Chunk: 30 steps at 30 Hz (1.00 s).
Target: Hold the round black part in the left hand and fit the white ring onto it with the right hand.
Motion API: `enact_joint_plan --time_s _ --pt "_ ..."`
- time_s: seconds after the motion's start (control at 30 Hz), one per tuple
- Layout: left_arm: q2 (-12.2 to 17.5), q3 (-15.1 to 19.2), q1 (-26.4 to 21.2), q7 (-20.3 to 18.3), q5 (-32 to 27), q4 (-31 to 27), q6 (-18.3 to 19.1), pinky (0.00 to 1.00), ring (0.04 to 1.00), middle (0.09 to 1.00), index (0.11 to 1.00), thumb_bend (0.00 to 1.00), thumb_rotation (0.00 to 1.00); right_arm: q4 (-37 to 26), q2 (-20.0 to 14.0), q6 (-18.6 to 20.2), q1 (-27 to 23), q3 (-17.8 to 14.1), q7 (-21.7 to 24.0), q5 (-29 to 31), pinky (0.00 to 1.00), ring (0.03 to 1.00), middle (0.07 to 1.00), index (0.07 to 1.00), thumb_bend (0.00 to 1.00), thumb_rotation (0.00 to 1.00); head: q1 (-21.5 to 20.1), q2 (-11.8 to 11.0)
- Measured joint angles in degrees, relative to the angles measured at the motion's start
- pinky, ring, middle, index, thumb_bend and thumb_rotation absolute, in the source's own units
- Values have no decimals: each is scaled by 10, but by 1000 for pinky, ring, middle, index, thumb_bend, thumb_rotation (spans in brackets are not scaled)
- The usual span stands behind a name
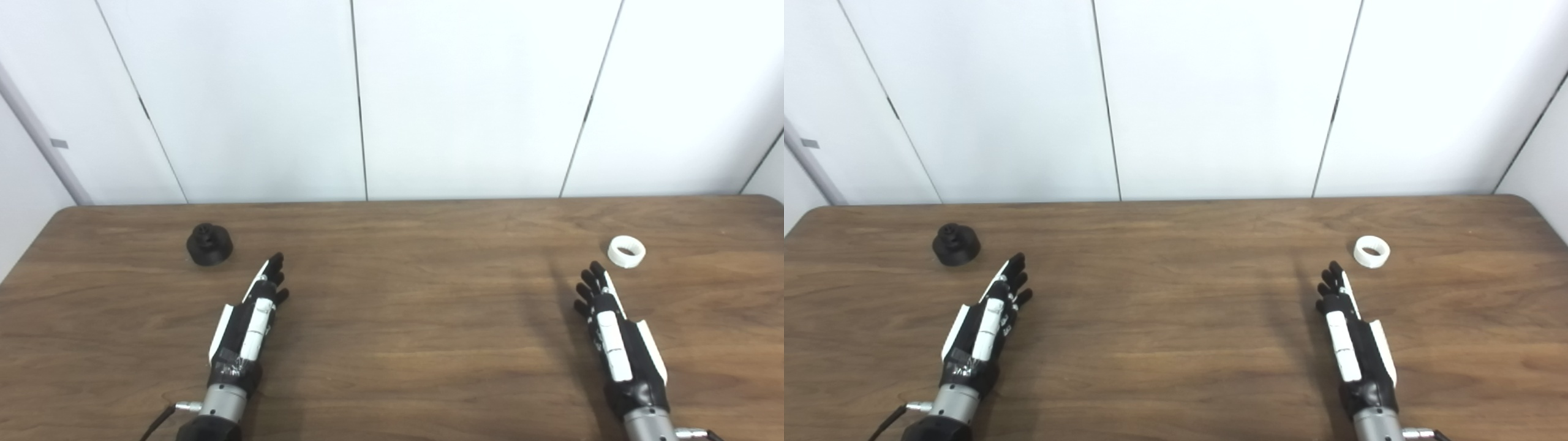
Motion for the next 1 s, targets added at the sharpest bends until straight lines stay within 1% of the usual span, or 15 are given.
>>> enact_joint_plan --time_s 0.1,0.3,0.37,0.43,0.47,0.5,0.57,0.6,0.63,0.67,0.73,0.83,0.87,0.9,1.0 --pt "0 0 0 0 0 0 0 980 1000 997 965 718 871 0 0 0 0 0 0 0 955 968 982 1000 462 980 0 -3" --pt "0 0 0 0 1 0 -2 978 999 995 971 658 859 0 0 0 0 0 0 0 951 966 982 1000 459 986 1 -3" --pt "1 0 1 3 12 0 -15 951 979 979 960 653 843 0 0 0 0 0 0 -2 955 969 983 1000 454 990 1 -4" --pt "4 0 2 14 44 1 -32 886 936 950 937 675 805 0 0 0 -1 1 0 -4 957 970 984 1000 464 991 1 -4" --pt "8 0 2 24 64 2 -44 883 923 939 927 660 740 0 0 0 -1 2 0 -5 957 971 985 1000 468 991 -1 -4" --pt "13 2 2 35 87 5 -57 834 883 908 902 652 663 1 0 0 -1 2 0 -6 957 970 984 1000 474 991 -1 -4" --pt "24 10 2 60 129 11 -85 760 813 849 854 652 447 1 0 0 -2 2 0 -7 963 976 987 1000 465 994 3 -7" --pt "31 17 1 74 143 16 -101 747 801 840 846 652 411 1 0 0 -2 2 0 -7 965 977 988 1000 462 994 4 -8" --pt "37 24 0 86 159 22 -115 703 764 810 817 682 324 1 0 0 -2 2 0 -7 965 978 990 1000 446 994 7 -9" --pt "44 30 -2 107 181 29 -133 692 755 802 802 702 237 2 0 0 -2 2 0 -7 967 978 991 1000 441 993 9 -9" --pt "54 39 -9 150 232 43 -163 639 717 773 778 736 210 2 0 0 -2 2 0 -6 968 977 991 1000 436 994 12 -10" --pt "83 42 -25 226 338 73 -193 669 737 788 792 760 233 2 0 0 -2 2 0 -6 966 974 987 1000 437 993 18 -11" --pt "97 42 -28 247 370 86 -196 696 762 807 811 774 278 2 -1 0 -3 2 1 -6 969 976 988 1000 432 995 22 -11" --pt "114 41 -31 265 398 96 -196 705 770 813 818 779 293 2 -1 0 -3 2 1 -6 971 977 989 1000 430 996 26 -11" --pt "151 42 -39 305 448 132 -195 749 830 858 862 806 309 2 -3 1 -3 2 1 -8 958 972 986 1000 447 994 32 -11"
